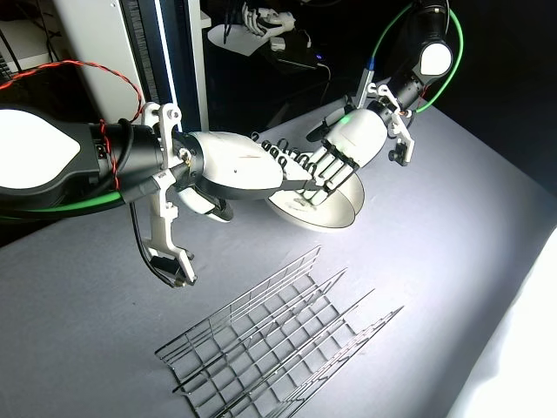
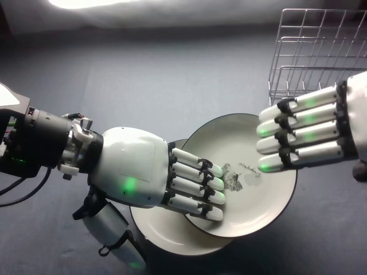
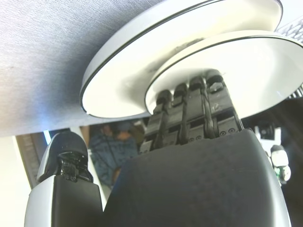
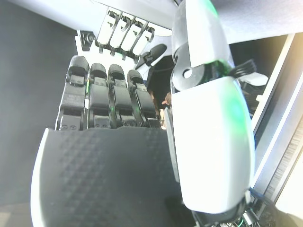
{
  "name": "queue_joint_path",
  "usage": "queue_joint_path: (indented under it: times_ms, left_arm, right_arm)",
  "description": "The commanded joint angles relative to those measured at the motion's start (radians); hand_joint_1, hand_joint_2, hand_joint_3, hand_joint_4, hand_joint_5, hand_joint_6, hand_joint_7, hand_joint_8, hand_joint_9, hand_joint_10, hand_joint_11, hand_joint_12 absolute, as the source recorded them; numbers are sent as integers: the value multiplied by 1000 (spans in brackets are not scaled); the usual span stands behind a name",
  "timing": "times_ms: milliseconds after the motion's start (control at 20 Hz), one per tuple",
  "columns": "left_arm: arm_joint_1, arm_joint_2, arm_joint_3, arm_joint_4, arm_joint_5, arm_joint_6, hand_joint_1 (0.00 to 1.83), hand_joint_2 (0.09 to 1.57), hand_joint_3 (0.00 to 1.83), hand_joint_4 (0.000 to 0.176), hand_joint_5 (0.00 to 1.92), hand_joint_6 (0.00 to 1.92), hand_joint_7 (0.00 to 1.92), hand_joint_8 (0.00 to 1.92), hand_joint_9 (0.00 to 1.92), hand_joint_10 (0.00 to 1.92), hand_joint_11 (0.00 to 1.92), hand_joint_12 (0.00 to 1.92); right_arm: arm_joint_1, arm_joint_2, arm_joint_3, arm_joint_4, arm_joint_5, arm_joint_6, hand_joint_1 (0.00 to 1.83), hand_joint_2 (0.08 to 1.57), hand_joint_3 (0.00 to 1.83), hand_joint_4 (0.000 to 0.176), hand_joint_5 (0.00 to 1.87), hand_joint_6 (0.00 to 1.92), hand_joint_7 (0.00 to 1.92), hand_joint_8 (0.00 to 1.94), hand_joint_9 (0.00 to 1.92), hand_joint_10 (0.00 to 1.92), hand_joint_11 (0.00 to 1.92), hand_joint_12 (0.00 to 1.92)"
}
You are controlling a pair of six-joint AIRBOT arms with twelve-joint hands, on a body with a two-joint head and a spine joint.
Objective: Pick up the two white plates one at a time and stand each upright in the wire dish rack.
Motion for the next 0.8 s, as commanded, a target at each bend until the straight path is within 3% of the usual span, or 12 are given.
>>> queue_joint_path:
  times_ms: [0, 150, 350, 750]
  left_arm:
    - [-2, -8, 1, -46, -8, -8, 0, 1136, 0, 0, 0, 0, 0, 0, 0, 0, 0, 0]
    - [-7, -10, 0, -49, -7, -8, 0, 1150, 4, 0, 0, 0, 0, 0, 0, 0, 0, 0]
    - [-7, -10, 0, -52, -8, -8, 0, 1146, 2, 0, 0, 0, 0, 0, 0, 0, 0, 0]
    - [-6, -11, 2, -53, -8, -8, 0, 1142, 0, 0, 0, 0, 0, 0, 0, 0, 0, 0]
  right_arm:
    - [1, -2, -3, 66, 36, -2, 1260, 1036, 1, 0, 0, 0, 0, 0, 0, 0, 0, 162]
    - [-19, -25, -3, 66, 17, -2, 1259, 1044, 3, 0, 0, 0, 0, 0, 0, 0, 0, 71]
    - [-26, -73, 8, 66, -8, -3, 1264, 1046, 2, 0, 0, 0, 0, 0, 0, 0, 0, 83]
    - [-36, -191, 110, 66, -39, -3, 1277, 1028, 0, 0, 0, 0, 0, 0, 0, 0, 0, 136]
